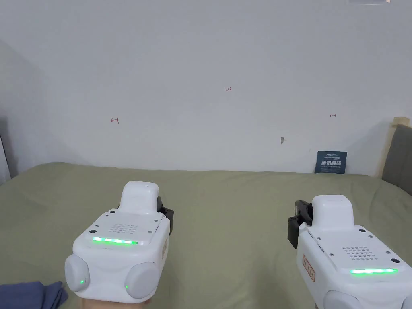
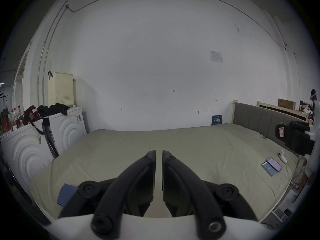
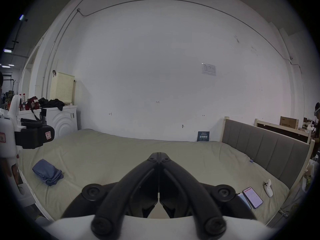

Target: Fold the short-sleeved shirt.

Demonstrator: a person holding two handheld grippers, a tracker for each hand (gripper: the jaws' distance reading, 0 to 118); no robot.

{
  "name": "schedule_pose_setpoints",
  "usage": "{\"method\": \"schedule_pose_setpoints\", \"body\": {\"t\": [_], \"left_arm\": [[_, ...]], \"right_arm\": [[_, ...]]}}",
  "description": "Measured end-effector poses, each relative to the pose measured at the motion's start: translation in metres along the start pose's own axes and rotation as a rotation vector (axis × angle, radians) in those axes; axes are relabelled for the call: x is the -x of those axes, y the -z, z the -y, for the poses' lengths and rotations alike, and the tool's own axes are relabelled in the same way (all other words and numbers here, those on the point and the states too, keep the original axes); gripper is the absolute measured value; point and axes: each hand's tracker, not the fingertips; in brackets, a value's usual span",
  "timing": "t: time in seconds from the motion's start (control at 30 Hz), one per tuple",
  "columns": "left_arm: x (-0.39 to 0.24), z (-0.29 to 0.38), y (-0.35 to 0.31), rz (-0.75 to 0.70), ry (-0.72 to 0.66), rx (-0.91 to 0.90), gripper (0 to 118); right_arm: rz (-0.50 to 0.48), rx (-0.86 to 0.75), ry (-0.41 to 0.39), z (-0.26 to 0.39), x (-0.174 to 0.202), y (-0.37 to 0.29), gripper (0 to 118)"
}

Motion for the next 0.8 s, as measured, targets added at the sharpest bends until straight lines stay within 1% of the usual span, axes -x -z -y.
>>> {"method": "schedule_pose_setpoints", "body": {"t": [0.03, 0.07, 0.1, 0.13, 0.17, 0.2, 0.23, 0.27, 0.33, 0.37, 0.4, 0.43, 0.47, 0.53, 0.57, 0.6, 0.63, 0.67, 0.7, 0.8], "left_arm": [[0.0, 0.0, 0.0, -0.004, 0.002, -0.002, 11], [0.0, 0.0, 0.0, -0.009, 0.004, -0.006, 42], [0.001, 0.0, -0.001, -0.023, 0.005, -0.006, 82], [0.001, 0.0, 0.0, -0.023, 0.008, -0.005, 115], [0.0, 0.001, 0.004, -0.032, 0.009, 0.019, 118], [0.001, 0.003, 0.005, -0.034, 0.001, 0.021, 118], [0.003, -0.003, -0.002, -0.02, -0.016, -0.009, 118], [0.002, -0.008, -0.004, -0.04, -0.004, 0.008, 118], [0.002, -0.016, -0.009, -0.04, -0.004, 0.004, 118], [0.003, 0.001, -0.002, -0.036, -0.008, 0.003, 118], [0.003, 0.004, -0.001, -0.033, -0.009, 0.006, 118], [0.003, 0.004, -0.001, -0.028, -0.01, 0.01, 118], [0.003, 0.004, -0.001, -0.021, -0.011, 0.013, 118], [0.002, 0.0, -0.007, -0.017, -0.007, 0.02, 118], [0.002, 0.0, -0.009, -0.015, -0.007, 0.018, 118], [0.002, -0.001, -0.01, -0.013, -0.009, 0.019, 118], [0.002, -0.005, -0.014, -0.01, -0.011, 0.025, 118], [0.003, -0.007, -0.016, -0.004, -0.015, 0.025, 118], [0.003, -0.009, -0.018, 0.0, -0.016, 0.022, 118], [0.002, -0.013, -0.021, 0.012, -0.015, 0.019, 118]], "right_arm": [[0.003, 0.002, -0.002, 0.0, 0.0, 0.0, 4], [0.011, -0.003, -0.003, 0.0, 0.0, 0.001, 25], [0.019, -0.01, -0.004, 0.0, 0.0, 0.0, 59], [0.028, -0.016, -0.007, -0.001, 0.0, 0.0, 95], [0.034, -0.007, -0.016, -0.002, 0.0, 0.003, 110], [0.035, 0.014, -0.024, -0.003, 0.0, 0.006, 114], [0.031, 0.005, -0.023, -0.003, -0.002, 0.005, 114], [0.018, -0.01, -0.027, -0.003, -0.002, 0.003, 116], [0.024, -0.001, -0.04, -0.005, -0.002, 0.004, 118], [0.031, -0.001, -0.039, -0.006, -0.001, 0.004, 118], [0.041, 0.015, -0.032, -0.008, -0.001, 0.005, 118], [0.037, 0.031, -0.014, -0.009, -0.002, 0.005, 118], [0.0, 0.058, 0.019, -0.011, -0.005, 0.005, 118], [-0.041, 0.071, 0.074, -0.015, -0.009, 0.002, 118], [-0.04, 0.073, 0.08, -0.018, -0.009, 0.0, 118], [-0.021, 0.077, 0.075, -0.021, -0.008, -0.002, 118], [0.043, 0.104, 0.049, -0.023, -0.004, -0.003, 118], [0.065, 0.13, 0.027, -0.025, -0.001, -0.003, 118], [0.084, 0.143, 0.006, -0.027, 0.002, -0.005, 118], [0.109, 0.098, -0.062, -0.028, 0.011, -0.014, 118]]}}
